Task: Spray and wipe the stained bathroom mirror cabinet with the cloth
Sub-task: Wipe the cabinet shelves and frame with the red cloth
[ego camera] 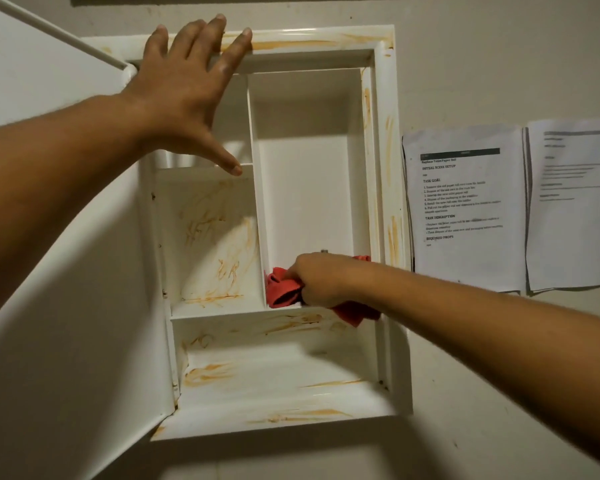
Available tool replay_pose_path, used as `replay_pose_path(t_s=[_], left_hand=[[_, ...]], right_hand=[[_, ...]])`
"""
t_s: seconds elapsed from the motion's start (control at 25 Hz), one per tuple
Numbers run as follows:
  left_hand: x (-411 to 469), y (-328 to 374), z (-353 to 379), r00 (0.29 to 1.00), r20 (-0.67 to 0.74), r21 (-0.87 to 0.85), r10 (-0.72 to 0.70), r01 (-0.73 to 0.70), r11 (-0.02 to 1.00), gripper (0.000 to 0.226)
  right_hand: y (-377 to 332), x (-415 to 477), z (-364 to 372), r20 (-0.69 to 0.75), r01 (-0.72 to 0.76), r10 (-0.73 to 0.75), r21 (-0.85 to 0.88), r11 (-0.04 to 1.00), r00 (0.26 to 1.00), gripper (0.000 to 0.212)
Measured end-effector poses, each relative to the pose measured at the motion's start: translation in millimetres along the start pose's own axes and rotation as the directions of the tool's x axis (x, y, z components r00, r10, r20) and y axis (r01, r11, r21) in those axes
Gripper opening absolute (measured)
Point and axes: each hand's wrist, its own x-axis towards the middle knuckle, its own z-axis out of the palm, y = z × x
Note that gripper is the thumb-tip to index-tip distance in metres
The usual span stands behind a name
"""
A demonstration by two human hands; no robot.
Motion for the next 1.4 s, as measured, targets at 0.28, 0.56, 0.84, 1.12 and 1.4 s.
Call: replay_pose_path(t_s=[0.28,0.56,0.84,1.12,1.4], left_hand=[[-2,1,3,1.0,-0.026,-0.004,-0.002,0.002,1.0,0.149],[0,-3,7,0.999,-0.051,-0.011,0.009,-0.01,1.0,0.153],[0,-5,13,0.994,-0.107,-0.021,0.033,-0.035,0.999,0.156],[1,-3,16,0.996,-0.091,-0.026,0.007,-0.009,1.0,0.16],[-3,-5,10,0.997,-0.082,-0.001,0.0,0.0,1.0,0.164]], right_hand=[[-25,8,13,-0.164,-0.002,-0.022,-0.141,0.99,0.986,0.03],[3,-14,-2,-0.068,-0.175,0.163,-0.511,0.841,0.984,0.02],[-27,-11,4,-0.065,-0.097,0.096,-0.02,0.995,0.993,0.023],[-30,-22,-87,-0.073,-0.136,0.145,-0.859,0.493,0.987,0.026],[-25,-47,-11,0.199,0.031,0.282,-0.863,0.504,0.938,0.02]])
